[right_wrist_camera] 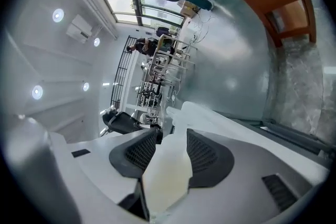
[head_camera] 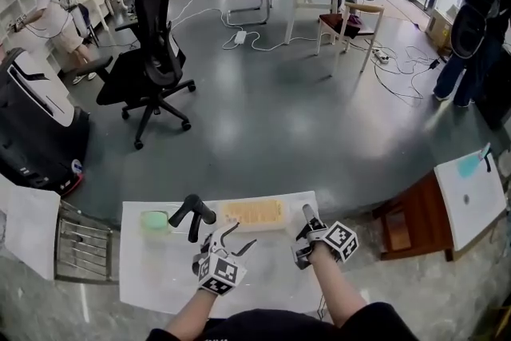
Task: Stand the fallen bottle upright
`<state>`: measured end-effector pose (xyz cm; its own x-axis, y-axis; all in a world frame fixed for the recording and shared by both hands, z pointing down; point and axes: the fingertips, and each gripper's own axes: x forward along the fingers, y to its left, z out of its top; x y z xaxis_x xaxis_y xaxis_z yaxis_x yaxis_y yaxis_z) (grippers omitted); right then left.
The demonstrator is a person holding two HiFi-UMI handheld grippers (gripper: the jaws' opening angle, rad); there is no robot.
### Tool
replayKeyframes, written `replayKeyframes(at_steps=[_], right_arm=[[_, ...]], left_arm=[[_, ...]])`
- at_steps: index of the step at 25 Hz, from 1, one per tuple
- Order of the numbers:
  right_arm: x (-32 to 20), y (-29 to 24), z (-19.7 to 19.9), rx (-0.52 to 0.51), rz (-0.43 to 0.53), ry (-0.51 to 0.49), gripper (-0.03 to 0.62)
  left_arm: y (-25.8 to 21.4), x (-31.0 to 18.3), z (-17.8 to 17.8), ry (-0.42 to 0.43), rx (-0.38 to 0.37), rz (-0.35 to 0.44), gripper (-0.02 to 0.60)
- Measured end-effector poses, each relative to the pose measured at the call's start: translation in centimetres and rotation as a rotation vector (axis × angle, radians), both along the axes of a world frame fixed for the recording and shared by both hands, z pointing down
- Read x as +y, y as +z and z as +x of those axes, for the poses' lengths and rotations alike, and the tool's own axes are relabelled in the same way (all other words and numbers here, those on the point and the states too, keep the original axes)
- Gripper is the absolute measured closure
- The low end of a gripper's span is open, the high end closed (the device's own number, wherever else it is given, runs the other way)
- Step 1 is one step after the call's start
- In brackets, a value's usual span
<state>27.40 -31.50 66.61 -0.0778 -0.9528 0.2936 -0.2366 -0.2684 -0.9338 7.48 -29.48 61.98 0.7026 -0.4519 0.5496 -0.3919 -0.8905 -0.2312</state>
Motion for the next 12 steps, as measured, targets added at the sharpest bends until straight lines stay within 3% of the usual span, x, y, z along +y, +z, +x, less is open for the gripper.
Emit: replayKeyframes(at_steps=[9, 12], right_arm=[[-1.6, 1.2, 0.9, -0.186, -0.008, 0.140, 0.474], [-1.6, 1.2, 0.6, -0.251, -0.005, 0.146, 0.496]], left_arm=[[1.2, -0.7, -0.2, -0.007, -0.015, -0.031, 0.316], [1.8, -0.6, -0.4, -0.018, -0.015, -0.053, 0.316]])
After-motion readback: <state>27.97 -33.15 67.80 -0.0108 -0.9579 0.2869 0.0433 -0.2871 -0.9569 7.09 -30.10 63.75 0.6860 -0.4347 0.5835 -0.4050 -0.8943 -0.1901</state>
